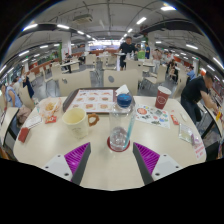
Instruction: Pour water
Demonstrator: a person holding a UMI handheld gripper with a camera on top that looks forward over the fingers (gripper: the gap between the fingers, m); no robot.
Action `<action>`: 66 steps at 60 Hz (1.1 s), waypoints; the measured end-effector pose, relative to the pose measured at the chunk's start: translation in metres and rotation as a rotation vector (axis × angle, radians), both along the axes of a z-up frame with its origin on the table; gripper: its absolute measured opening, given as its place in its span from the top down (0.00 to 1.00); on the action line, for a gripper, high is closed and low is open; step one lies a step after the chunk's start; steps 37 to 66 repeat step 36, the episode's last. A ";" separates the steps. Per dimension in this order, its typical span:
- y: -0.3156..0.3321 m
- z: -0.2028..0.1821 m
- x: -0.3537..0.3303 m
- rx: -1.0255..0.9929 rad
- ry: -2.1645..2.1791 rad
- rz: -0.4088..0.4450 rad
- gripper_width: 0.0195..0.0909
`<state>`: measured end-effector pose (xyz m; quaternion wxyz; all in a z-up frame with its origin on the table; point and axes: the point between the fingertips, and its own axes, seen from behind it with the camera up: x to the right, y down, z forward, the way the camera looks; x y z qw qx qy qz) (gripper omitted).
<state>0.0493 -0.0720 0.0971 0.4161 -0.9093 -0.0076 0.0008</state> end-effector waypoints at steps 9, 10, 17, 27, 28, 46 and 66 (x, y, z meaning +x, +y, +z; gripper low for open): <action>-0.065 0.026 -0.028 -0.040 -0.029 -0.014 0.08; -0.071 0.028 -0.031 -0.044 -0.034 -0.012 0.08; -0.102 0.040 -0.051 -0.056 -0.039 -0.009 0.08; -0.121 0.048 -0.073 -0.059 -0.032 0.013 0.08; -0.122 0.048 -0.074 -0.061 -0.034 0.014 0.08; -0.125 0.050 -0.075 -0.061 -0.045 0.004 0.08; -0.125 0.050 -0.075 -0.061 -0.045 0.004 0.08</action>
